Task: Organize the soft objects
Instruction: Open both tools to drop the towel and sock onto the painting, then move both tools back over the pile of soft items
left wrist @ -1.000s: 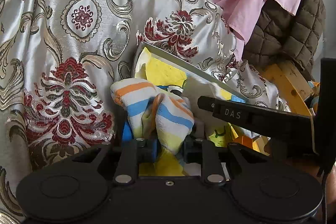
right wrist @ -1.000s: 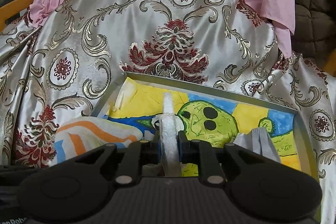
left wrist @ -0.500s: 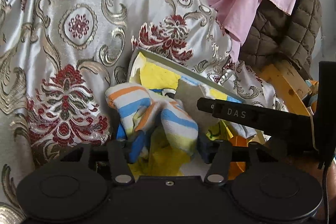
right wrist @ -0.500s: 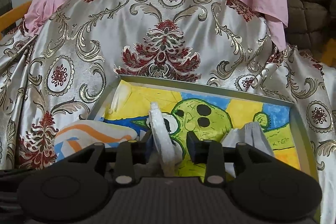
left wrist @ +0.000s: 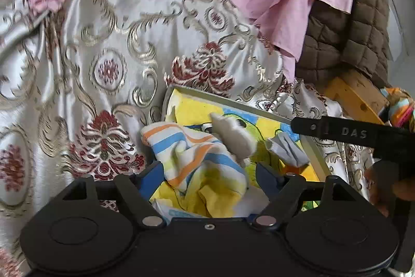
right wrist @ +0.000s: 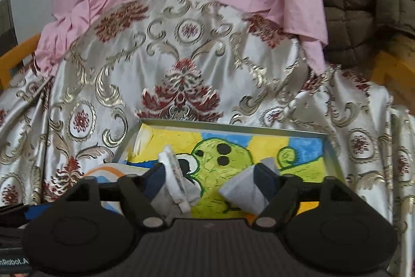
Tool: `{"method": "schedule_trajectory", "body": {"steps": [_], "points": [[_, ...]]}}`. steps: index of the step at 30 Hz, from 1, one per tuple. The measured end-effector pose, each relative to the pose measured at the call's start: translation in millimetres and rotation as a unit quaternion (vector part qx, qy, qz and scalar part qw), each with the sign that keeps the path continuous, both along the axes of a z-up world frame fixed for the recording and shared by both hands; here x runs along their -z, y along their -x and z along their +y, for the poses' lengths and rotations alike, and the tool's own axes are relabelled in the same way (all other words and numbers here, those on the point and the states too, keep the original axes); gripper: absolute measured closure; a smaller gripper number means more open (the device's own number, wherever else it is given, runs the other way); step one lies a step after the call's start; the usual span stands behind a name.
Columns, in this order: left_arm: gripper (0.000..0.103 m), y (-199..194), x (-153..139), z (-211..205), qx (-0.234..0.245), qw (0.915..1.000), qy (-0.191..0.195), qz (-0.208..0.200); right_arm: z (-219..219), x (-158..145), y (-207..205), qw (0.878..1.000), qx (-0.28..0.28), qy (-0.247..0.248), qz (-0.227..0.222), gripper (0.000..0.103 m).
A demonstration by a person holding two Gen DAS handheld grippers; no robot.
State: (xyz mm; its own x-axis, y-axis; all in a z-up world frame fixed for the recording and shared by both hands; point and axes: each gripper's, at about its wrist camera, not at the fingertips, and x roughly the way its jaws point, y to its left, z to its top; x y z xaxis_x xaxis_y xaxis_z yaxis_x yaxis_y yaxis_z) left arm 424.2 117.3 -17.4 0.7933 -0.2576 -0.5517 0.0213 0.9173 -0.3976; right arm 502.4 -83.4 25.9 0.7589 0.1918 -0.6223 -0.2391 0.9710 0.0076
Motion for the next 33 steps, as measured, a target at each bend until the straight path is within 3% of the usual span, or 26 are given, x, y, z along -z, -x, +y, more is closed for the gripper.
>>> {"method": "schedule_trajectory", "body": {"steps": [12,20,33], "points": [[0.007,75.3,-59.4,-29.8,-0.017,0.9958,-0.065,-0.062,-39.0,-59.1,75.9,0.998,-0.008,-0.008,-0.058,0.000],[0.001,132.3,-85.2,-52.3,-0.024,0.9901,-0.097,-0.099,-64.8,-77.6,137.1,0.996,0.006,-0.001,-0.083,0.000],[0.001,224.8,-79.1,-90.2,-0.003,0.9829,-0.136,-0.124,-112.6,-88.3,245.4,0.992,0.024,-0.021,-0.125,0.000]]}}
